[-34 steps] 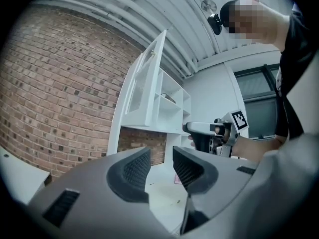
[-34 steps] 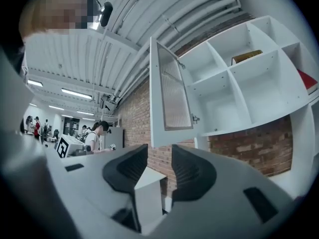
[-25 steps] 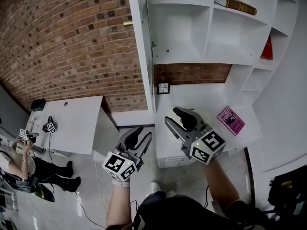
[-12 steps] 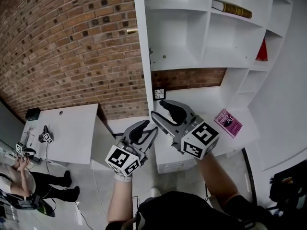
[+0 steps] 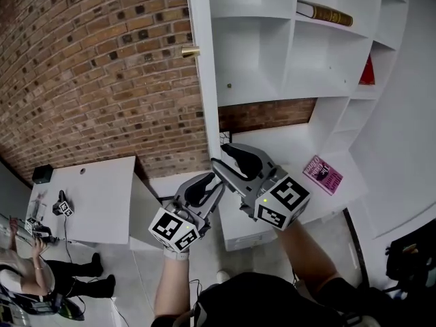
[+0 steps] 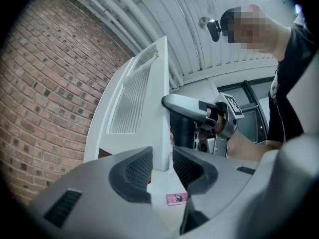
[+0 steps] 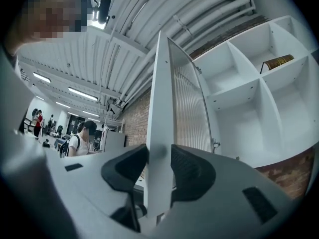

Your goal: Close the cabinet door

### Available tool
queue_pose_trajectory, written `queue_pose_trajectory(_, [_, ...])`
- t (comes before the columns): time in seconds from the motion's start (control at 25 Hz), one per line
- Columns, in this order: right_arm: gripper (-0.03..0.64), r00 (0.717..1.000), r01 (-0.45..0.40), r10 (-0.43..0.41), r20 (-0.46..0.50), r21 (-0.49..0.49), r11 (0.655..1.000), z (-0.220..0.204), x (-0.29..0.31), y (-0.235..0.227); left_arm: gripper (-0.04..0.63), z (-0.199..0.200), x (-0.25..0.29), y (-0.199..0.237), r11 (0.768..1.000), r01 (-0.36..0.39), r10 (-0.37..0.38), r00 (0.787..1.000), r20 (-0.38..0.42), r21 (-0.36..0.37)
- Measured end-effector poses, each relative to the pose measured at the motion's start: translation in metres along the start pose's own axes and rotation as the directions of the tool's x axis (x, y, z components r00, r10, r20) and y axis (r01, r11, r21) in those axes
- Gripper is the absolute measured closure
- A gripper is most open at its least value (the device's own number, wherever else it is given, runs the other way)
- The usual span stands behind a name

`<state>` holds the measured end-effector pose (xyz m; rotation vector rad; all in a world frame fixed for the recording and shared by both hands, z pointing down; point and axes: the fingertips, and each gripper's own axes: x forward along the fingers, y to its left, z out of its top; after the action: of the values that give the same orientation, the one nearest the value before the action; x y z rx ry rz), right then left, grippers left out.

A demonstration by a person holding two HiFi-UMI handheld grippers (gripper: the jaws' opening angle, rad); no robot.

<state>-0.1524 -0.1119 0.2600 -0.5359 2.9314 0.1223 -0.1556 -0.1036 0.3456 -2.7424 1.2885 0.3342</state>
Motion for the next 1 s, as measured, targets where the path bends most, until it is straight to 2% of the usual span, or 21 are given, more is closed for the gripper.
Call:
queue_pose_trajectory(0.36, [0.485,0.998,0.034,-0.035,0.045,0.022,0.999,0.003,-0.001,0.0,0.48,0.0,0.002,0.002,0.996,0.082,-0.081,0.996,0.027,-0.039])
queue_pose_trajectory(0.6, [0.492,0.997,0.053,-0.054,0.058,0.016,0.998,0.003,-0.004,-0.002,0.485,-0.001,0.005,0.001,0.988,0.155,-0.154,0.988,0.028,-0.02])
queue_pose_trajectory(1.0, [0.505,0.993,0.092,-0.093,0.073,0.02,0.996,0.005,-0.022,-0.017,0.491,-0.006,0.024,-0.01,0.973,0.231,-0.231,0.973,0.012,-0.018])
